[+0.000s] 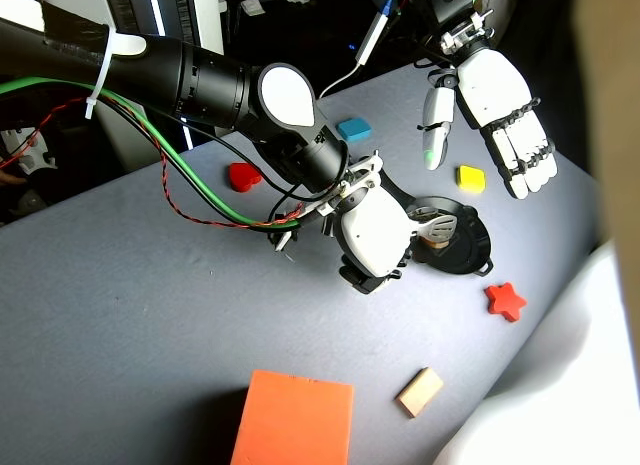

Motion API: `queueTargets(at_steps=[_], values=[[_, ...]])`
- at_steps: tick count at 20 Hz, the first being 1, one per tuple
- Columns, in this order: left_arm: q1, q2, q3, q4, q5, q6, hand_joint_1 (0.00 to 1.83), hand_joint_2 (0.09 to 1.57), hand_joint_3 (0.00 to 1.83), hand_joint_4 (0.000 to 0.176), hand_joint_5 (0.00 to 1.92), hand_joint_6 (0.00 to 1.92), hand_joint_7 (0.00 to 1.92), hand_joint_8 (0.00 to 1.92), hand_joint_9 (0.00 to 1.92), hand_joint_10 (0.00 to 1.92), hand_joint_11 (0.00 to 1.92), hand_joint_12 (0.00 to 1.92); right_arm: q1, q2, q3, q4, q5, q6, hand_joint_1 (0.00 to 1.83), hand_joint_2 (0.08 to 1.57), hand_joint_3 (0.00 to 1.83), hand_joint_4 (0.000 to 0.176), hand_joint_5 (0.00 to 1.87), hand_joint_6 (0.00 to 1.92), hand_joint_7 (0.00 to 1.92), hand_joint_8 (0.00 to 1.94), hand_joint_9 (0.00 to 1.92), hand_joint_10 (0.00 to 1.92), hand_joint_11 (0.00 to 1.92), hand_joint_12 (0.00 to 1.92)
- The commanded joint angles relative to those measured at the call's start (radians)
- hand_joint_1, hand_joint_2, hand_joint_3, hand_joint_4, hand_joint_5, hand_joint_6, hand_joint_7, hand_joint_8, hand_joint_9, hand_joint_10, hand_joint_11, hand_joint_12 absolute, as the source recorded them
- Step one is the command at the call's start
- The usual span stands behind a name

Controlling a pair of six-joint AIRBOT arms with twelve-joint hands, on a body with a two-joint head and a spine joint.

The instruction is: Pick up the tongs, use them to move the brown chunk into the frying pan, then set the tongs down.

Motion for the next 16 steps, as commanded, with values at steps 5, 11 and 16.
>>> queueTargets(at_steps=[5,11,16], values=[[-0.010,0.013,0.007,0.051,-0.080,0.000,0.00,1.18,0.00,0.025,0.00,0.00,0.00,0.00,0.00,0.00,0.00,0.00,-0.003,0.016,-0.010,-0.051,0.029,0.011,0.94,1.32,0.00,0.000,0.67,1.49,1.06,1.31,1.02,1.67,0.84,1.92],[-0.011,0.013,0.007,0.051,-0.081,0.002,0.00,1.18,0.00,0.025,0.00,0.00,0.00,0.00,0.00,0.00,0.00,0.00,-0.002,0.029,-0.021,-0.051,0.034,0.023,0.97,1.30,0.00,0.000,0.66,1.48,0.91,1.15,0.84,1.62,0.64,1.92],[-0.012,0.013,0.007,0.051,-0.081,0.002,0.00,1.19,0.00,0.021,0.00,0.00,0.00,0.00,0.00,0.00,0.00,0.00,0.006,0.033,-0.022,-0.051,0.040,0.034,0.96,1.31,0.00,0.000,0.64,1.50,0.91,1.11,0.88,1.59,0.67,1.92]])
